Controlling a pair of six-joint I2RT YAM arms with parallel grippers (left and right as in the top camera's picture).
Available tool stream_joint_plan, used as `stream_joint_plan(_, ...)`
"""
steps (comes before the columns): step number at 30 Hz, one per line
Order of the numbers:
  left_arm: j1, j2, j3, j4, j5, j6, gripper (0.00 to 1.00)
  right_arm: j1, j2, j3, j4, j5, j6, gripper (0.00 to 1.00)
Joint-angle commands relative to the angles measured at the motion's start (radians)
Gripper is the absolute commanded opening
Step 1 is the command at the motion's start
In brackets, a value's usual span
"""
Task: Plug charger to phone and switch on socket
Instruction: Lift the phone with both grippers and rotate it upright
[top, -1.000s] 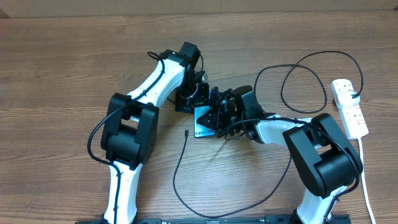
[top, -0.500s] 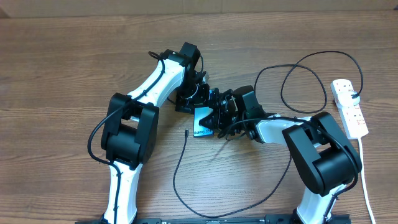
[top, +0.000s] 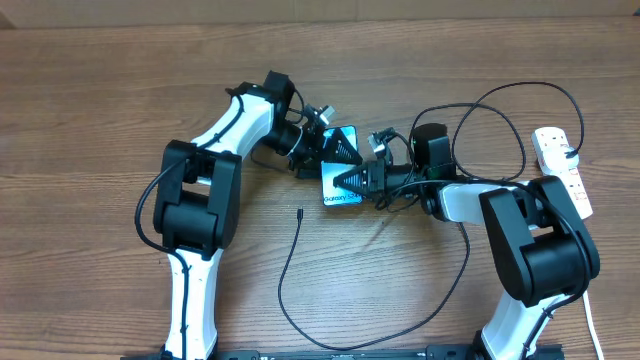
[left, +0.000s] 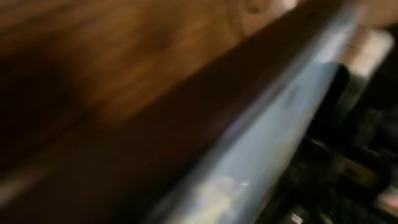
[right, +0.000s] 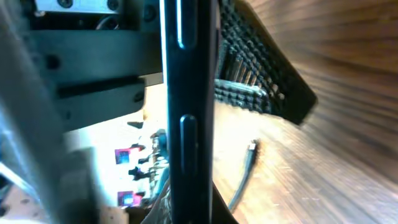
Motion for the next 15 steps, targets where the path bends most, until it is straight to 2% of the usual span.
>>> stream_joint_plan(1,-0.009,0.011,-0.014,0.010,0.303,0.137,0.85,-0.009,-0.021,0.032,0.030,-0.059,0.062,0.04)
stream_joint_plan(6,-0.005,0.011,-0.014,0.066,0.426,0.138,0.76,0.007,-0.021,0.032,0.030,-0.025,0.144,0.04)
stream_joint_plan(15,-0.005,0.011,-0.014,0.092,0.462,0.135,0.45,0.021,-0.021,0.032,0.029,0.044,0.196,0.04)
